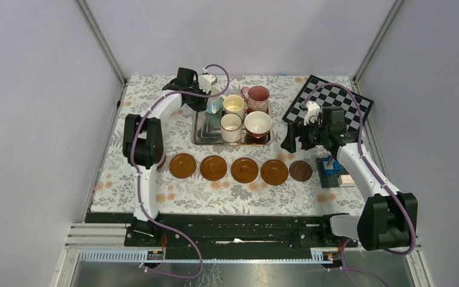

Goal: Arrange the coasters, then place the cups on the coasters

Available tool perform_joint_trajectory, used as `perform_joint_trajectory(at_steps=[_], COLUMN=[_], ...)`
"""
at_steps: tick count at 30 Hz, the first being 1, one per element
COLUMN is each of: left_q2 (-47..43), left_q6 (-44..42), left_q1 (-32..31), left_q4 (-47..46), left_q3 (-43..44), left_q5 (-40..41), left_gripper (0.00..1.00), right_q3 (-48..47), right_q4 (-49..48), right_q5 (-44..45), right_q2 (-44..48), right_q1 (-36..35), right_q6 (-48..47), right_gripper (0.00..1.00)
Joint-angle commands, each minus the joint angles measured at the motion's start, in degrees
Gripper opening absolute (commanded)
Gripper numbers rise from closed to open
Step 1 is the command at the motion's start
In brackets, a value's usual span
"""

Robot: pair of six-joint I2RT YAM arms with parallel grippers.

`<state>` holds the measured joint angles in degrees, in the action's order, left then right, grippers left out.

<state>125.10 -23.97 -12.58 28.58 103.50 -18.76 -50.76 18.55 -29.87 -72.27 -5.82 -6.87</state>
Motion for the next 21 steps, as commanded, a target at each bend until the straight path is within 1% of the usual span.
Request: perform_joint_trajectory(at_steps=[1,6,13,16,21], left_q2=[-6.3,-15.1,-29.5,-36.1,-48.8], left_q6=[3.3,6.4,7.1,7.0,5.5], left_q1=[0.1,0.7,1.6,3.3,8.8], left_q4=[-5.4,-9.6,-9.7,-8.4,-6.1], left_q3=[-3.8,-11.1,-20.9,-25.9,-36.5], left_q5=[1.8,1.9,0.8,-0.3,-4.6], left_gripper=[0.00,0.00,0.00,0.00,0.00], right_q3=[0.1,0.0,0.0,0.2,0.5], right_q4=[-1.4,-1.3,-1.2,-1.4,-1.5], right_q5=[0.0,0.0,-0.4,-0.6,-1.1], right_q2=[1.7,1.9,2.3,2.4,2.8], right_q1=[0.3,0.3,0.3,0.2,0.3], right_q6=[-1.0,-1.0,-1.0,-0.8,-0.6], right_gripper=[1.00,1.00,1.00,1.00,1.00])
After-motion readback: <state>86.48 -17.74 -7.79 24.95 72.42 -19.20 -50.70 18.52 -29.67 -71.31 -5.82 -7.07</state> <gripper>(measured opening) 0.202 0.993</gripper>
